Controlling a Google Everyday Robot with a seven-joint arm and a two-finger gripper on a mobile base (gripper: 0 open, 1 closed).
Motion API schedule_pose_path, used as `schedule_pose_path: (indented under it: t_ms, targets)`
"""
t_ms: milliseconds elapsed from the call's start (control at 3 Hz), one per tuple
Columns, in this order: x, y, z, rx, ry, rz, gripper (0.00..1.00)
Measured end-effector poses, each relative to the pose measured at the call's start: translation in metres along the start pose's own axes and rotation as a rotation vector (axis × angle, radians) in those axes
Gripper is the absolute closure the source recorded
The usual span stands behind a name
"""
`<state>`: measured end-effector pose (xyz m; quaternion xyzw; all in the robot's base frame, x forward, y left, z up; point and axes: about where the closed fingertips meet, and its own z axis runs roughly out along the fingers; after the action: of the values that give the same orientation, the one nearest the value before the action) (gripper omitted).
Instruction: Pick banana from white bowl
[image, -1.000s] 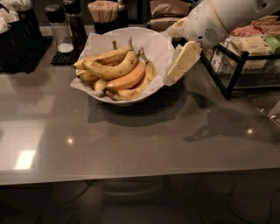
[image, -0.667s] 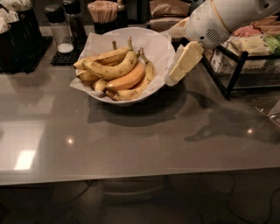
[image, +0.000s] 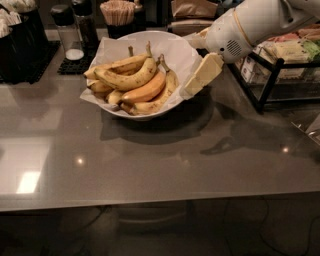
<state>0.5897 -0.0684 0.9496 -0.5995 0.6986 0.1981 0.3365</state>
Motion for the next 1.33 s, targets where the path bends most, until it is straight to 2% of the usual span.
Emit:
schedule_pose_path:
  t_ms: [333, 667, 1333]
  targets:
    - [-0.0026, -0.0098, 0.0245, -0.009, -0.016, 0.028, 0.00]
    - [-0.0026, -0.0100, 0.0251, -0.010, -0.017, 0.028, 0.06]
    - [-0.0027, -0.0100, 0.0252, -0.010, -0.017, 0.028, 0.40]
